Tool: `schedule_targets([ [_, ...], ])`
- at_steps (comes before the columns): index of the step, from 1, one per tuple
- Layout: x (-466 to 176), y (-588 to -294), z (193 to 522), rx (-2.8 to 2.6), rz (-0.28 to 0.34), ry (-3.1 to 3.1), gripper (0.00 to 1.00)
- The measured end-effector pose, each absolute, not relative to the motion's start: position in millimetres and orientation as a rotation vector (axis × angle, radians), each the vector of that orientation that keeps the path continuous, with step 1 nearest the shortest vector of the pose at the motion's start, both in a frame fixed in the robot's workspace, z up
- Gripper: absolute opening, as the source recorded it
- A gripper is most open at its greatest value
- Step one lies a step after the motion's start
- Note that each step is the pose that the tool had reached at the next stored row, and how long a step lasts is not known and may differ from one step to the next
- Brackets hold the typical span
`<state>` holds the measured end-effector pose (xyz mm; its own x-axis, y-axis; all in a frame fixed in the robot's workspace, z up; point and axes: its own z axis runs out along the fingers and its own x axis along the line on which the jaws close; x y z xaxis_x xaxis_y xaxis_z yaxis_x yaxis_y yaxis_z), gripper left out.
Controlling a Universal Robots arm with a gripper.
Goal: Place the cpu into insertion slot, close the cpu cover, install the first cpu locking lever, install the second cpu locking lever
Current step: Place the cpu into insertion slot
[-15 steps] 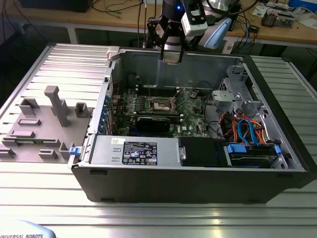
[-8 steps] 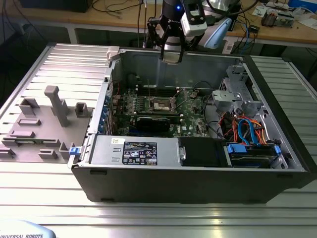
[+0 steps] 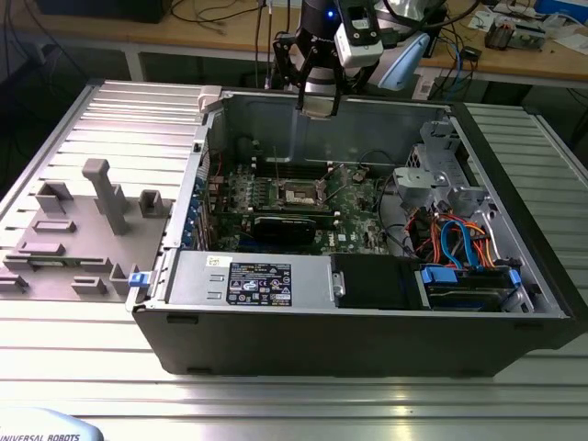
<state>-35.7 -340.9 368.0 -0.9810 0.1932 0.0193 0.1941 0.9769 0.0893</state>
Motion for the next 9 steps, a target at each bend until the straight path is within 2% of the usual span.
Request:
schedule_targets([
  [9, -35.7, -340.9, 368.0, -0.311, -0.142, -3.113, 0.54],
])
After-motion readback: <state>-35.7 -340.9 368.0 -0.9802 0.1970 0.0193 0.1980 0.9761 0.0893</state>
